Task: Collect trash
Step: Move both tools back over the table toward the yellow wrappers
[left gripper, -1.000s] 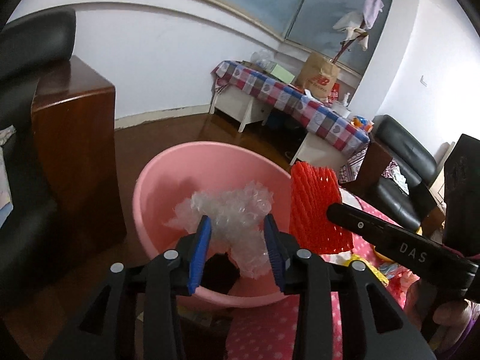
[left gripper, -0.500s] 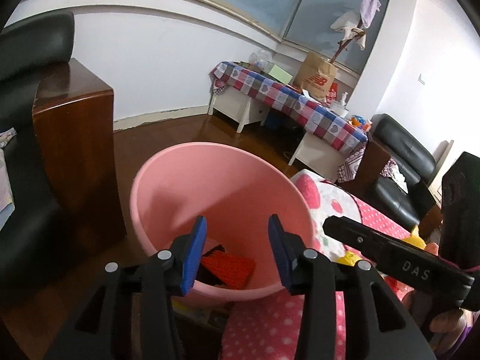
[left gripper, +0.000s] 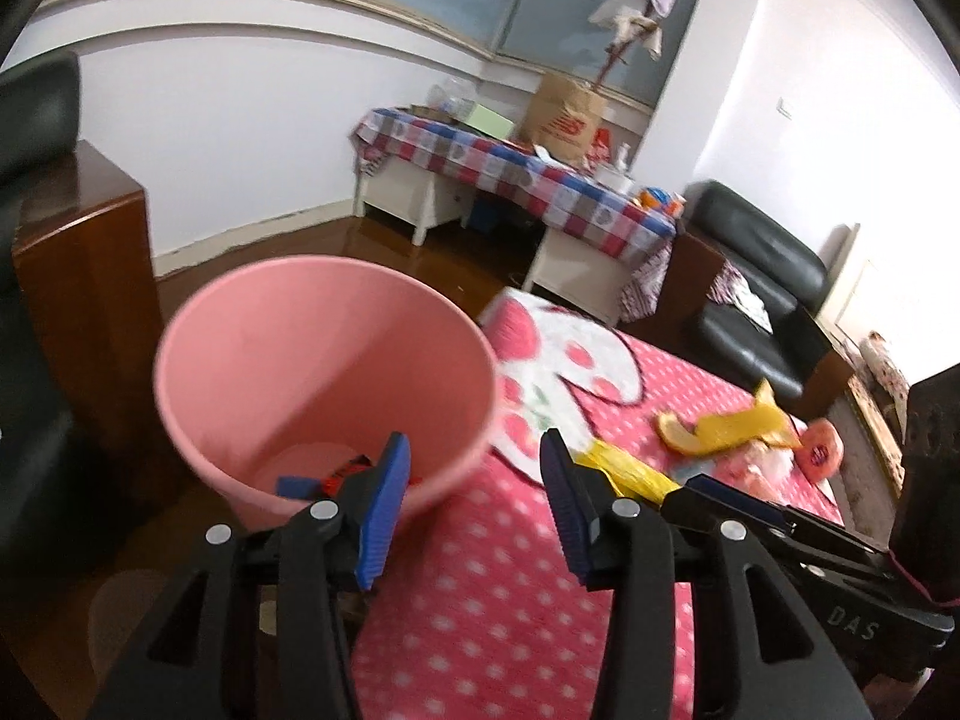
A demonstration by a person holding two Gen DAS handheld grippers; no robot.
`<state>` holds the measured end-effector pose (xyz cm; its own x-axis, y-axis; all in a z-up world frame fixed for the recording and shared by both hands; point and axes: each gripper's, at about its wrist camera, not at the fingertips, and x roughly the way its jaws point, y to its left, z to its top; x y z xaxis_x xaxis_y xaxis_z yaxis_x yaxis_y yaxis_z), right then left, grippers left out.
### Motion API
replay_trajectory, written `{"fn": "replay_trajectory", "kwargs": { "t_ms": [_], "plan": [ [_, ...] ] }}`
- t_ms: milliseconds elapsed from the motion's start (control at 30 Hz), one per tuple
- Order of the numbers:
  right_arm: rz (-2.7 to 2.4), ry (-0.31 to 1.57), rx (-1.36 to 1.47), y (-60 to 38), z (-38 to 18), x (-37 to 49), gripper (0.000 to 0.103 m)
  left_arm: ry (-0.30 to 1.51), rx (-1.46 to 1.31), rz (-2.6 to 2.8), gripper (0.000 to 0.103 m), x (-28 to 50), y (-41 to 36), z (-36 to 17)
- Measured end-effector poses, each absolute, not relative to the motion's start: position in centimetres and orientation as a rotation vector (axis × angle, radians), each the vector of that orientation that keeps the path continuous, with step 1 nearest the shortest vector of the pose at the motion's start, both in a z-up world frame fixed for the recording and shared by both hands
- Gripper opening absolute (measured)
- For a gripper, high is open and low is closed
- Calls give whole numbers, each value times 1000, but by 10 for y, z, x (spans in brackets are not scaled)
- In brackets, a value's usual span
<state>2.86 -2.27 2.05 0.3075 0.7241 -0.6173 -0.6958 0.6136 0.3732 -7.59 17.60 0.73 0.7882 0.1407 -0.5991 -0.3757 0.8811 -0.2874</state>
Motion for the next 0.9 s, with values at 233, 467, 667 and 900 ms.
{"fn": "replay_trajectory", "kwargs": {
  "t_ms": [233,467,667,900],
  "plan": [
    [853,827,70,-72,12,15,32,661,-357,202,44,-63,131,-2],
    [807,836,132,-108,8,12,32,726,-316,143,44,-55,88,-13],
    [797,819,163,-127,9,7,32,744,-270,128,44,-56,72,-11],
    [762,807,197,-144,10,6,32,786,-261,109,44,-55,57,-15]
  ]
}}
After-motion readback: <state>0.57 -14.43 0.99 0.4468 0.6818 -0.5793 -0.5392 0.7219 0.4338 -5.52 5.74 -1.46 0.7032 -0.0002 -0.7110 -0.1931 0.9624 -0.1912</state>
